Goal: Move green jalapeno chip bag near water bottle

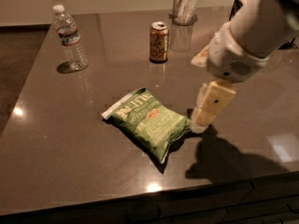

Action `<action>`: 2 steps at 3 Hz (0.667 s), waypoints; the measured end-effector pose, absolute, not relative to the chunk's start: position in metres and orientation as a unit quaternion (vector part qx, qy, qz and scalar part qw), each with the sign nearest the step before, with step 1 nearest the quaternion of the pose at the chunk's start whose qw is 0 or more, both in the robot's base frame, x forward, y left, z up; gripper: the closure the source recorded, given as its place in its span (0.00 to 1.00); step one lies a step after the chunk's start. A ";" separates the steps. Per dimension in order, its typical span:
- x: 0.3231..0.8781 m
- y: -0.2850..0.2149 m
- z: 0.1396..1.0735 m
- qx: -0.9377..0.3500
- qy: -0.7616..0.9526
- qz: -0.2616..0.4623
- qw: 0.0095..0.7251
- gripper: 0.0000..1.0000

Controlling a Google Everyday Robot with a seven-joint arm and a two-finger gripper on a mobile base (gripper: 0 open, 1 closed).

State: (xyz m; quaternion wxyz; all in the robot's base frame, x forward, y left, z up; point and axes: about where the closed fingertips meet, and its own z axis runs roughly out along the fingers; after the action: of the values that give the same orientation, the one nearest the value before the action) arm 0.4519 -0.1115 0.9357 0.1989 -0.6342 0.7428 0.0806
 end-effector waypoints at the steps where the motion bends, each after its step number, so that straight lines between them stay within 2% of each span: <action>1: 0.455 -0.083 0.915 -0.642 0.740 0.086 0.181 0.00; 2: 0.454 -0.058 0.889 -0.647 0.743 0.073 0.155 0.00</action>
Offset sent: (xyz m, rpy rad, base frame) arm 0.0014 0.0768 -0.0848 -0.1505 0.0933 0.0137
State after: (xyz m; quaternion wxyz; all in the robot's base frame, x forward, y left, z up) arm 0.4544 -0.0582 0.8892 0.1551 -0.6465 0.7434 0.0726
